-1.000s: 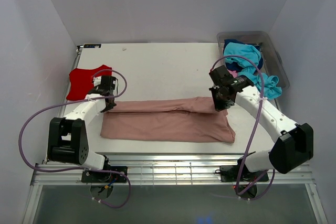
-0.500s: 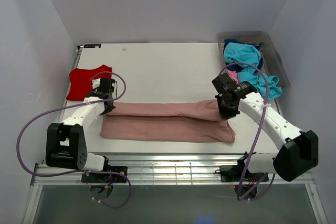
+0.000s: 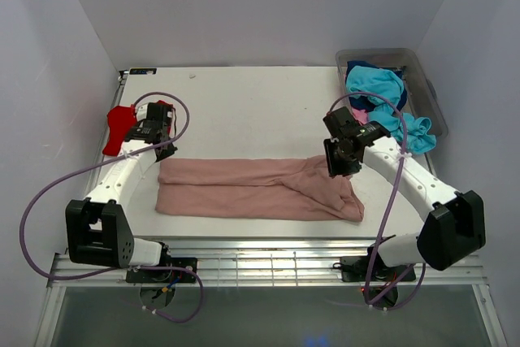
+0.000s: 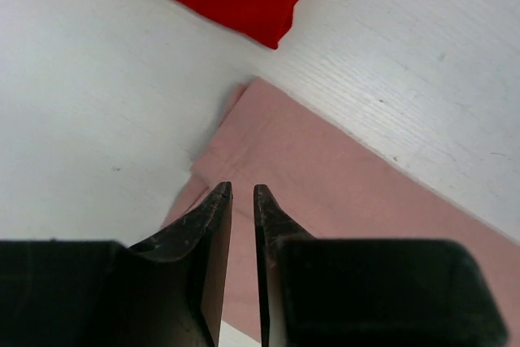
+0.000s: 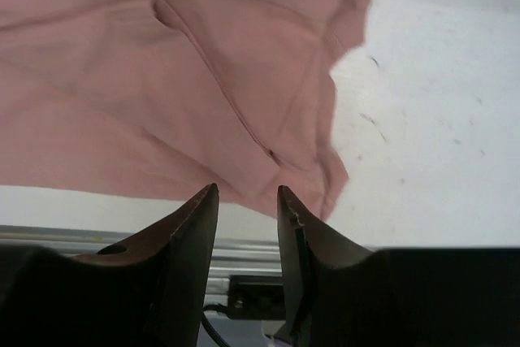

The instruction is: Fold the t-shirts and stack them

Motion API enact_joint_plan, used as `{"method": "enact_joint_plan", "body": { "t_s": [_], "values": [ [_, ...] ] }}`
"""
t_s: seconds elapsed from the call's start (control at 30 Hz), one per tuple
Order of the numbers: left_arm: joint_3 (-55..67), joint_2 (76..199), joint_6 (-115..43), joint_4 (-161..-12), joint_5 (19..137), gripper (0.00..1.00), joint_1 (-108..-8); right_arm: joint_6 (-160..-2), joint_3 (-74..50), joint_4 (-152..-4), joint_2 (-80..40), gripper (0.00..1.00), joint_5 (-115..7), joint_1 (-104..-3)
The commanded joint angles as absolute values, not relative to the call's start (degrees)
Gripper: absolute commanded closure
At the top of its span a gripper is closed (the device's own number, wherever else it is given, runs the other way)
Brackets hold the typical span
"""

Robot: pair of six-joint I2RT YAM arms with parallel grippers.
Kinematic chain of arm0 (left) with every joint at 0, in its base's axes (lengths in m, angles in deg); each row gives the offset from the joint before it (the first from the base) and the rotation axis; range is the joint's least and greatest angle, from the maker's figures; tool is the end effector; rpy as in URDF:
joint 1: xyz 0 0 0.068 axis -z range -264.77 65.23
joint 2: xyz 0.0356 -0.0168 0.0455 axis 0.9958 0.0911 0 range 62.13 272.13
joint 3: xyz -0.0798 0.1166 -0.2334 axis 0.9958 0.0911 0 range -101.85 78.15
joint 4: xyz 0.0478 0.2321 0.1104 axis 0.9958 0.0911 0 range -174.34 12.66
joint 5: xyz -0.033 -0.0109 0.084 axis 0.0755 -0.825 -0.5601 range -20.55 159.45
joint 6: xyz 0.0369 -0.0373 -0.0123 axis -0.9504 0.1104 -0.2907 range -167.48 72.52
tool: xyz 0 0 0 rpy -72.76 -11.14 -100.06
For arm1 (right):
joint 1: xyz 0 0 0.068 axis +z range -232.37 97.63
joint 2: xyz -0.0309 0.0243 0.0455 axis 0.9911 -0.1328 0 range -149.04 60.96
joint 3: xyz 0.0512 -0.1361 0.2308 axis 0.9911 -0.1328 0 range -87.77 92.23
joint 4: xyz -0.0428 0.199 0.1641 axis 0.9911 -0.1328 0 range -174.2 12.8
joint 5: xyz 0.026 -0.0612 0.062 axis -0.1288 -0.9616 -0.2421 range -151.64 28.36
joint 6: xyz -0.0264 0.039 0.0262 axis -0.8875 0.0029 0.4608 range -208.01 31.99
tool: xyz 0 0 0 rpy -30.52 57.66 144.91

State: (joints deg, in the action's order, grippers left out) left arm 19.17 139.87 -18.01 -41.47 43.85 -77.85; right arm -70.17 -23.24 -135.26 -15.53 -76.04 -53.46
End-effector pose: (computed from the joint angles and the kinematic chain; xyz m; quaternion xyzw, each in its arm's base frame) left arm 0.2656 -0.0168 0.2562 -0.2381 0.9166 0.1295 0.2941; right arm 0.2210 0.1119 0.2762 -0.0726 0.9746 -0.0450 0.2069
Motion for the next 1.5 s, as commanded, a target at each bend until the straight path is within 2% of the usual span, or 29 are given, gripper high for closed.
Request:
{"method": "enact_joint_plan", "body": {
  "t_s": [0.0,0.13,0.3,0.5,1.0,1.17,1.27,1.3,1.47],
  "values": [
    [17.8,141.7,-16.1,-42.9,49.5,0.73,-77.7,-73.5,-21.7,-122.1,-19.8,0.59,-68.0,-53.2],
    [17.7,145.9,-14.6,-44.0,51.0,0.73,-75.4,-75.4,-21.7,-113.3,-24.8,0.59,-63.2,-53.2],
    [18.0,147.1,-13.6,-44.1,51.1,0.73,-73.4,-77.5,-17.4,-112.0,-33.5,0.59,-60.4,-53.2],
    [18.6,146.6,-14.2,-44.1,49.9,0.73,-73.0,-78.3,-16.0,-111.1,-38.4,0.59,-61.1,-53.2],
    [18.9,147.7,-14.5,-44.8,51.0,0.73,-72.9,-80.0,-19.8,-111.8,-37.0,0.59,-66.1,-53.3],
    [19.4,147.2,-14.6,-44.9,50.9,0.73,-73.0,-79.9,-20.5,-111.9,-37.7,0.59,-64.5,-53.2],
    [19.4,147.2,-14.6,-44.9,50.8,0.73,-72.9,-79.5,-21.5,-111.2,-37.2,0.77,-63.7,-53.3],
    [19.4,147.1,-14.6,-44.9,50.8,0.73,-72.9,-79.3,-21.8,-111.2,-36.9,0.9,-63.3,-53.2],
    [19.4,147.5,-14.8,-45.0,50.8,0.73,-72.9,-79.2,-22.5,-112.4,-32.6,0.92,-62.2,-52.8]
  ]
}}
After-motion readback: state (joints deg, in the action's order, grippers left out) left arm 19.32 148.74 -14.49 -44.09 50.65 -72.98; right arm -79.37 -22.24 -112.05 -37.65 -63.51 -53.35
